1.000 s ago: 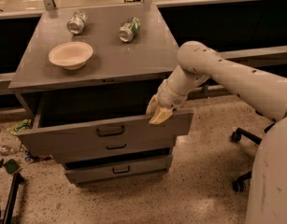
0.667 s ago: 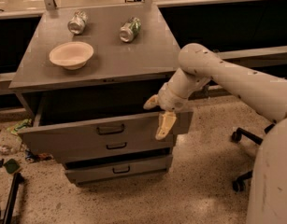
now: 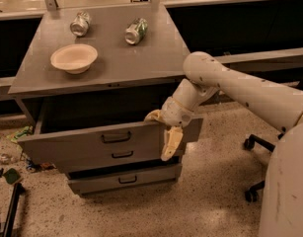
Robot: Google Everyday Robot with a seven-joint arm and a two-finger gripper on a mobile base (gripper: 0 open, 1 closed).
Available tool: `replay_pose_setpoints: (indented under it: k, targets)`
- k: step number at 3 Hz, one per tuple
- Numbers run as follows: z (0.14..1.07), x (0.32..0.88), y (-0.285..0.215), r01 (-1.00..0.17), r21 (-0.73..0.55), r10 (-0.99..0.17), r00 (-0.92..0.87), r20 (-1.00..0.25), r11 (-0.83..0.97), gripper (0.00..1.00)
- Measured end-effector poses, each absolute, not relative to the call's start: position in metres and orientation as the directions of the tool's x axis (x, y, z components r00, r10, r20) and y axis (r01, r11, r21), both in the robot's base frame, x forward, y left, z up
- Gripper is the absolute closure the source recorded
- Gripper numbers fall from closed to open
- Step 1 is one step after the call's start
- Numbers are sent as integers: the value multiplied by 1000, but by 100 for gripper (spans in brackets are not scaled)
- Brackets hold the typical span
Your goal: Open top drawer
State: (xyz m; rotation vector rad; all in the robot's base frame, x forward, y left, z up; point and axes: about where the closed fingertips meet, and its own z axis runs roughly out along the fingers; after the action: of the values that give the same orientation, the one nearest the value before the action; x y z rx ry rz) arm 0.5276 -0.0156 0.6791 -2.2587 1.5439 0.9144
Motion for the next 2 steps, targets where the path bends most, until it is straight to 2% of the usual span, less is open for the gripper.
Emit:
replay_pose_setpoints:
  k: [2]
  targets:
    - [687,522,-13,-896,149,-736,237,-634,-418,72]
